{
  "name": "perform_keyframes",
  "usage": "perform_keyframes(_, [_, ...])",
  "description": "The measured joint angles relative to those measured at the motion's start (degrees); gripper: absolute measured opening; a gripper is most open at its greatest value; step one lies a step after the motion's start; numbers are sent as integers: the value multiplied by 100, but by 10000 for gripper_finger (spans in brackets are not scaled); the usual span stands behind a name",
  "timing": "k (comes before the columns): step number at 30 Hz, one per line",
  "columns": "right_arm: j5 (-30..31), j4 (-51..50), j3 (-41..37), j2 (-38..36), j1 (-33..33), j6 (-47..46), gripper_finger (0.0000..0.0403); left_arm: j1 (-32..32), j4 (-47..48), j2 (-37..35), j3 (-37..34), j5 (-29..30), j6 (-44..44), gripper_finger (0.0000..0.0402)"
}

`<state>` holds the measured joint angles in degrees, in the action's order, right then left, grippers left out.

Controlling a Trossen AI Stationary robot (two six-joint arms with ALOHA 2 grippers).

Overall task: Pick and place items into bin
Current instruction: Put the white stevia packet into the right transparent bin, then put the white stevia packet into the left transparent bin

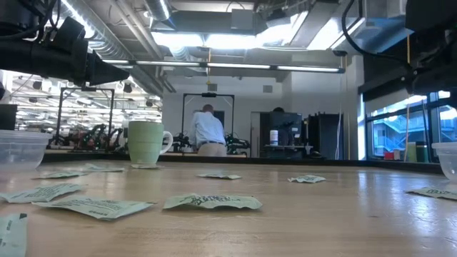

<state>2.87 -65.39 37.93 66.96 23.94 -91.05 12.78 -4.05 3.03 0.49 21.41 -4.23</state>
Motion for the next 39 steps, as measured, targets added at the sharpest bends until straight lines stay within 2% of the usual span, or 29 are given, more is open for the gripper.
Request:
perform_keyframes(8, [115,-128,192,0,-4,-22,130,0,0,0,0,0,2,63])
perform_keyframes(13, [629,-132,855,0,1,89,157,0,0,0,0,0,0,63])
perform_keyframes(16, [1002,314,1201,0,35,808,160,0,0,0,0,-2,1,63])
perform_keyframes(20, [1232,1462,1323,0,37,2212,160,-2,0,0,0,-118,57,63])
perform_keyframes(22, [1323,1975,1323,1,35,2791,161,-2,-43,2,0,-597,97,65])
perform_keyframes(27, [1603,2677,1323,2,35,4095,161,-108,-415,98,130,-2682,165,93])
perform_keyframes(29, [1611,2818,1323,6,33,4502,161,-255,-549,213,211,-3019,254,107])
perform_keyframes(33, [1705,3221,1325,125,33,4922,161,-577,-499,611,368,-2886,185,125])
perform_keyframes(37, [1703,3428,1323,338,26,5235,161,-921,-307,1363,737,-2826,93,127])
perform_keyframes(39, [1709,3450,1325,424,24,5265,161,-1078,161,1895,1057,-2448,54,127])
